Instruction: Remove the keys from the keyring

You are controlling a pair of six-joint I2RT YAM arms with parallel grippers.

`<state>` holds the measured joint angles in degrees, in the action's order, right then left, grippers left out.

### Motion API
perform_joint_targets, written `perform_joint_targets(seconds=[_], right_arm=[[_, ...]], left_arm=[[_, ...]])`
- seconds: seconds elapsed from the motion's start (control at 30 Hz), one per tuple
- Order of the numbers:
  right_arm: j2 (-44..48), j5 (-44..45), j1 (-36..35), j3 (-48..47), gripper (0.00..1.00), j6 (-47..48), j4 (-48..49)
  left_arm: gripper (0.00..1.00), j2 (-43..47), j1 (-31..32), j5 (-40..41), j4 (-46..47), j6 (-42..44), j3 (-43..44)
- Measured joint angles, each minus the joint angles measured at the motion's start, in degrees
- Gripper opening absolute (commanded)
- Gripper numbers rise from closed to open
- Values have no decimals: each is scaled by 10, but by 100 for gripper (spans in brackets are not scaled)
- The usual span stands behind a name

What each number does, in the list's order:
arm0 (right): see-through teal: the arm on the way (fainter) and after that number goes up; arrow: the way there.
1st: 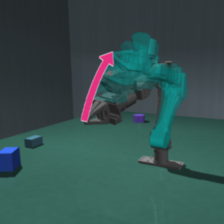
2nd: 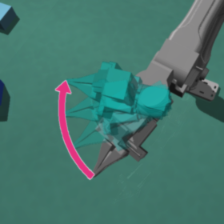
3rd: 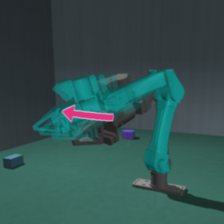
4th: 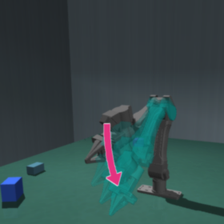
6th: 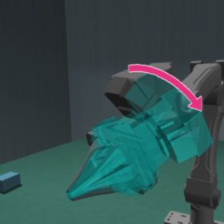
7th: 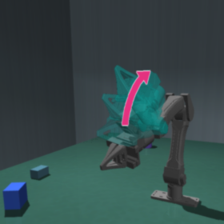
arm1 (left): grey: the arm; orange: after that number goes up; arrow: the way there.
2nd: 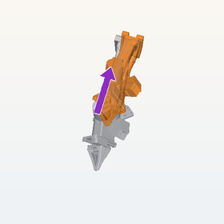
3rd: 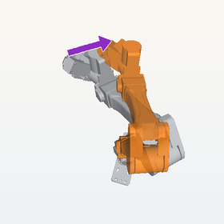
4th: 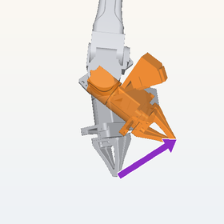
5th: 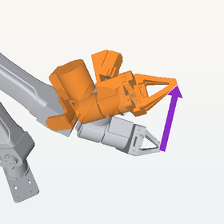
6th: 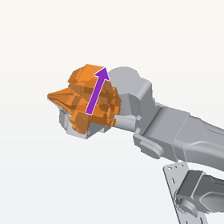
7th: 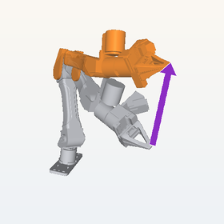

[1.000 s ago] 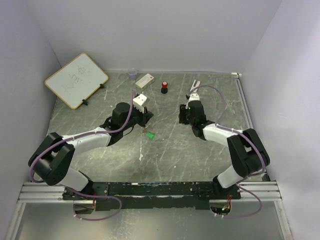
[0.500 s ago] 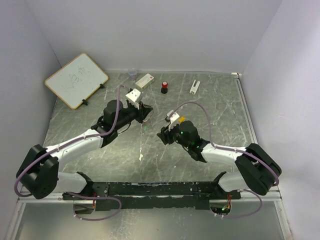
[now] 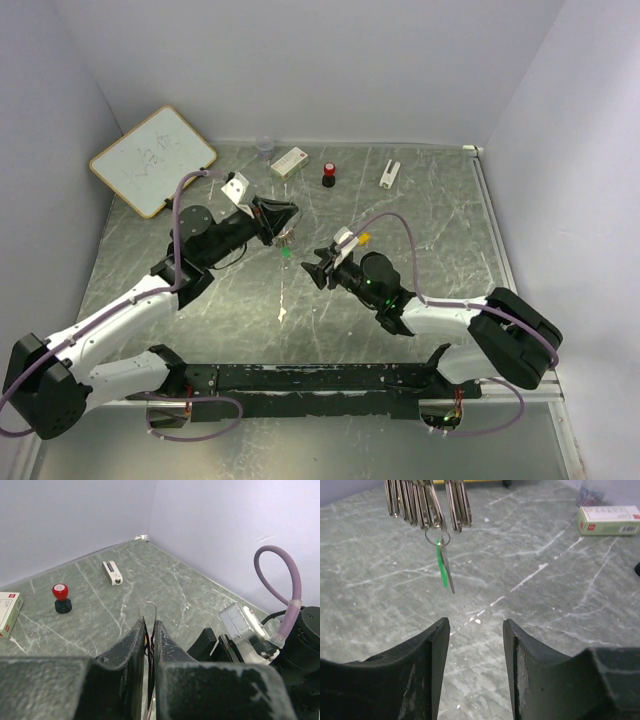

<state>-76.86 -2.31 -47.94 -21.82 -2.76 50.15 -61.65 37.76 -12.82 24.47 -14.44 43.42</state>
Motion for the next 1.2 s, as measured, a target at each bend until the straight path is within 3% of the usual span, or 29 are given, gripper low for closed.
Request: perform_joint_targets(seconds=[0.27, 1.2], right_arm=[[-13, 17, -35, 0, 46, 13, 71], [-99, 35, -61, -56, 35, 31, 126]], left_arm=[[7, 11, 0, -12, 1, -19, -2], [7, 25, 0, -21, 22, -47, -23]])
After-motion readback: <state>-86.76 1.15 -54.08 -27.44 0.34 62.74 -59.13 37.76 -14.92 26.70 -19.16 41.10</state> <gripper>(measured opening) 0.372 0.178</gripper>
